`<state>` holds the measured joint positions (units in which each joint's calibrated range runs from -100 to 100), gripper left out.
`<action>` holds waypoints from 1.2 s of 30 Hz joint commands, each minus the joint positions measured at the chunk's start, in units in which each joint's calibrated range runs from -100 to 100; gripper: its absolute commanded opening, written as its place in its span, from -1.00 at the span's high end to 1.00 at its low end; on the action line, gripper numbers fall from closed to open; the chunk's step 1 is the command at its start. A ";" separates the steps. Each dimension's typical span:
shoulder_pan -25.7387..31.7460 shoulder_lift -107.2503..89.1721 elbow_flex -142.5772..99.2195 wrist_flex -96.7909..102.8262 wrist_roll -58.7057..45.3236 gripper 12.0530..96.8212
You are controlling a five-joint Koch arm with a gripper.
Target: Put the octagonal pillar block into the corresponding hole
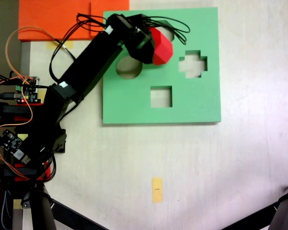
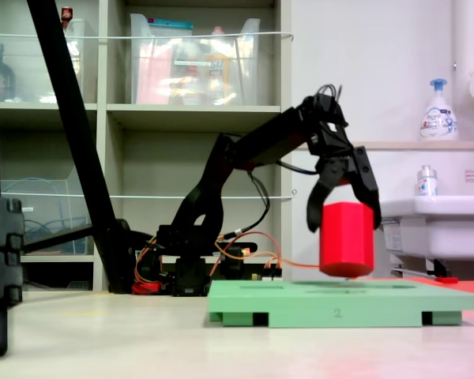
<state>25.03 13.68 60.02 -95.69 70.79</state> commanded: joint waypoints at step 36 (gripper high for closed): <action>2.59 9.78 4.89 16.97 6.11 0.51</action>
<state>27.72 23.94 60.31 -82.18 76.07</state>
